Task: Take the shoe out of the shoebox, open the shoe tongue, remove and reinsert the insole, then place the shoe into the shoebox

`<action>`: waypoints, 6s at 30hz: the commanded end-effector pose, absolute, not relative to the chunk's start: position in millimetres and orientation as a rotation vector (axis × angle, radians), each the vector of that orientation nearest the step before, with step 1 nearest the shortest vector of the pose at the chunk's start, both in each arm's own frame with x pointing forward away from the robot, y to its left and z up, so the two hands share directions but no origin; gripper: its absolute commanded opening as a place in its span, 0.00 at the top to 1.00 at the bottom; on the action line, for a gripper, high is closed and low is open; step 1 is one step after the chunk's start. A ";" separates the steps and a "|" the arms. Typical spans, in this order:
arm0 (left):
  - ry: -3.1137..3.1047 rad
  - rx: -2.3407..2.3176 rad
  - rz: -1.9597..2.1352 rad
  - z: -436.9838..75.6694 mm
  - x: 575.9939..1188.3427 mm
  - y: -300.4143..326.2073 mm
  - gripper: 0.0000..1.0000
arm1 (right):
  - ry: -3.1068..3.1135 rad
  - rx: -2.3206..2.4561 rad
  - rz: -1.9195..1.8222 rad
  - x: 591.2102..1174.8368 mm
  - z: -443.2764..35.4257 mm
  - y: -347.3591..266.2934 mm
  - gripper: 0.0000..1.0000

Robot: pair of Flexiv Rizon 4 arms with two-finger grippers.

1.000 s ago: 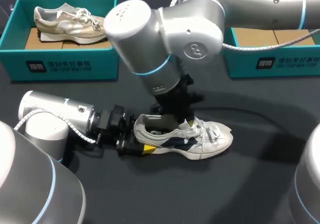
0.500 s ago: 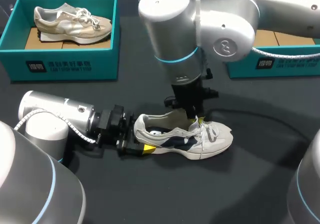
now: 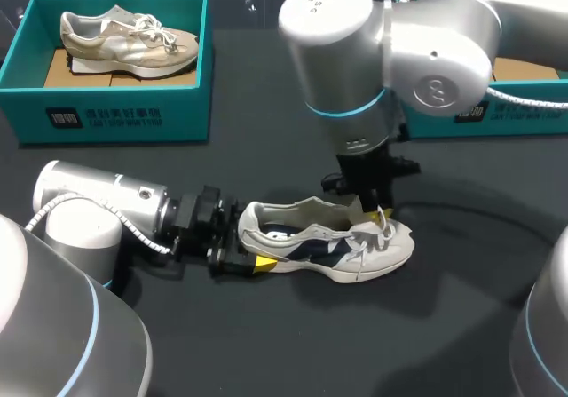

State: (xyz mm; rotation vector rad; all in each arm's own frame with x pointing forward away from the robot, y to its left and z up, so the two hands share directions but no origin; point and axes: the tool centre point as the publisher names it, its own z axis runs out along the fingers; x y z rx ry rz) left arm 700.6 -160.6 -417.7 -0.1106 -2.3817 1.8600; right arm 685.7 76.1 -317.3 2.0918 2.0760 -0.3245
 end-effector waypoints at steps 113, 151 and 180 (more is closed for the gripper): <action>-2.383 -0.110 1.860 -421.0 701.8 -162.4 1.00 | 2.867 0.236 0.005 699.8 -326.2 209.0 1.00; -2.383 -0.110 1.860 -421.0 701.8 -162.4 1.00 | 2.878 0.329 -0.025 710.3 -377.9 154.0 1.00; -2.383 -0.110 1.860 -421.0 701.8 -162.4 1.00 | 3.028 0.190 0.036 718.9 -412.0 171.3 0.66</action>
